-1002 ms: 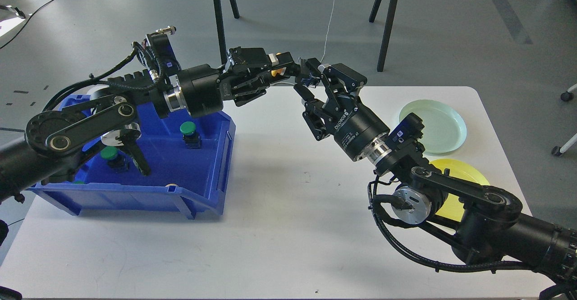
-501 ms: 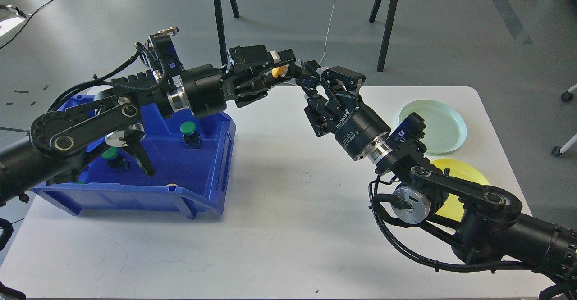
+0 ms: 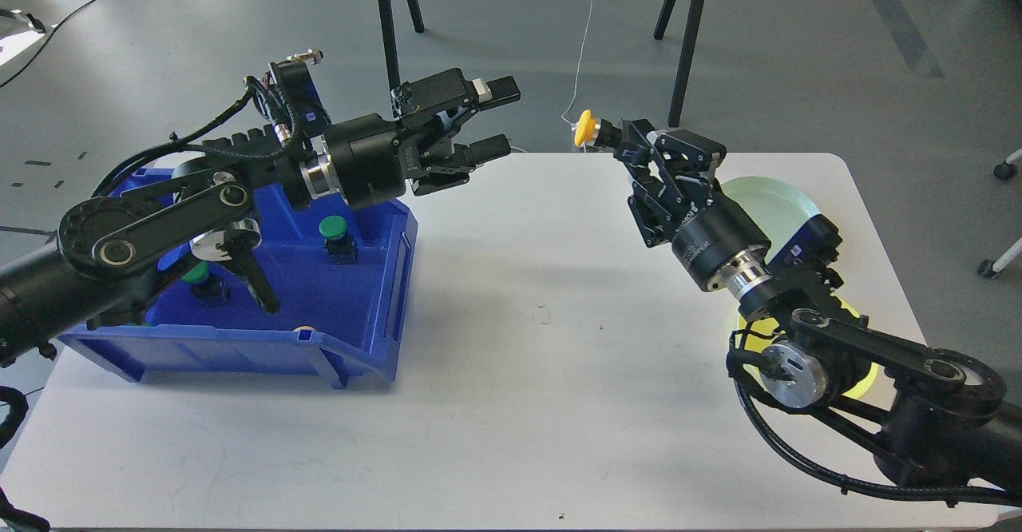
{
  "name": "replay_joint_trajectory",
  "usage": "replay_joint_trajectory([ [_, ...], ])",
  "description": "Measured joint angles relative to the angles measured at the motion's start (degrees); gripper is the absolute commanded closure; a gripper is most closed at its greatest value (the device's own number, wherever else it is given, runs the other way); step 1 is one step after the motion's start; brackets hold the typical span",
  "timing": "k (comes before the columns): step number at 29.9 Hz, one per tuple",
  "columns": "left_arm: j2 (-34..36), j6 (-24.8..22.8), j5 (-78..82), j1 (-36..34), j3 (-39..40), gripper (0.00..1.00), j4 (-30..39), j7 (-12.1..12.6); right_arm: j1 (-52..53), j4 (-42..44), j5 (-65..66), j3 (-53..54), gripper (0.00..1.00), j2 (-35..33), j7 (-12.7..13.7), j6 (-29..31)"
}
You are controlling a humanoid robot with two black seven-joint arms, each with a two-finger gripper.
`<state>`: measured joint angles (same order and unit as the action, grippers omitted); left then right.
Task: Pass button and place on color plate
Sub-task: 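Carry the button with the right gripper and release it on the yellow plate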
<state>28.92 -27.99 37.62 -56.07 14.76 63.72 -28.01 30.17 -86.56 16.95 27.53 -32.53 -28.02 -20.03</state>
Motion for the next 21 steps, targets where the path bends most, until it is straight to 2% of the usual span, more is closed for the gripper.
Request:
replay_joint_trajectory([
  [4,0.07,0.0,-0.65,0.23,0.02,0.01,-0.09,0.0,-8.69,-4.24,0.67,3.68,0.99,-7.38,-0.01,-6.58],
  [7,0.07,-0.01,-0.7,0.25,0.01,0.01,-0.09,0.0,-14.43,-4.95,4.34,4.17,0.99,-10.1,-0.01,-7.79],
  [11,0.02,-0.01,-0.72,0.26,-0.06,0.01,-0.09,0.0,-20.13,-3.18,12.02,2.71,0.99,-10.33,0.01,-7.96],
  [18,-0.08,0.0,-0.72,0.26,-0.05,0.01,-0.41,0.0,-24.1,10.96,16.61,3.58,0.99,-6.67,0.03,-7.97],
  [21,-0.09,-0.01,-0.72,0.26,-0.02,0.01,-0.46,0.0,-24.24,13.52,17.07,6.27,0.99,-6.01,0.03,-7.98],
])
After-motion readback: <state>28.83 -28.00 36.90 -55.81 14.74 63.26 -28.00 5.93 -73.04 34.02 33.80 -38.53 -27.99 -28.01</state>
